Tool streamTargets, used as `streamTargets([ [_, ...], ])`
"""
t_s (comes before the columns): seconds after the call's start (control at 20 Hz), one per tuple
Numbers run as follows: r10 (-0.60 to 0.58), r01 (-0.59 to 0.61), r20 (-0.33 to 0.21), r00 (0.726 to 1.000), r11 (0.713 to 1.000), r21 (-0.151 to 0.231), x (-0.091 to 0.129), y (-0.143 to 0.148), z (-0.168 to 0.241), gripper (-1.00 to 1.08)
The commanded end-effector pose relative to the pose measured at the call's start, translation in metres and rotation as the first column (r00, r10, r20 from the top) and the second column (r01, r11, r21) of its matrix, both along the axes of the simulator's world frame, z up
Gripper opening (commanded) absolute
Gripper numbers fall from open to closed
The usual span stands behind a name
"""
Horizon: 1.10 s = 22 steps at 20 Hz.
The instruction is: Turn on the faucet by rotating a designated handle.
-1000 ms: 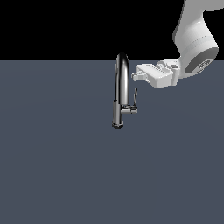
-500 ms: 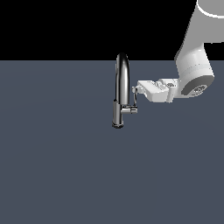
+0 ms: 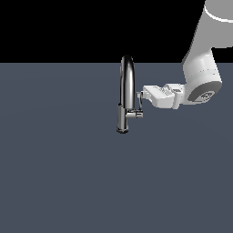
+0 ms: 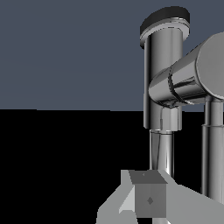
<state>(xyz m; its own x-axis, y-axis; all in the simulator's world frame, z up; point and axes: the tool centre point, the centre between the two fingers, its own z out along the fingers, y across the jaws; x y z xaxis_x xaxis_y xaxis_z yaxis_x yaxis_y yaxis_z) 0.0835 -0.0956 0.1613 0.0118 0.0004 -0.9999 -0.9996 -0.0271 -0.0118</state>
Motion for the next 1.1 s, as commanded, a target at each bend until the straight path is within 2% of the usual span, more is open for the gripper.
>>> streamTargets([
  [0.0,0.0,0.0,0.0,1.0,1.0,0.0,-0.003,0.0,0.0,-1.0],
  [1.05,0.0,0.0,0.0,1.0,1.0,0.0,-0.052,-0.001,0.006,-1.0],
])
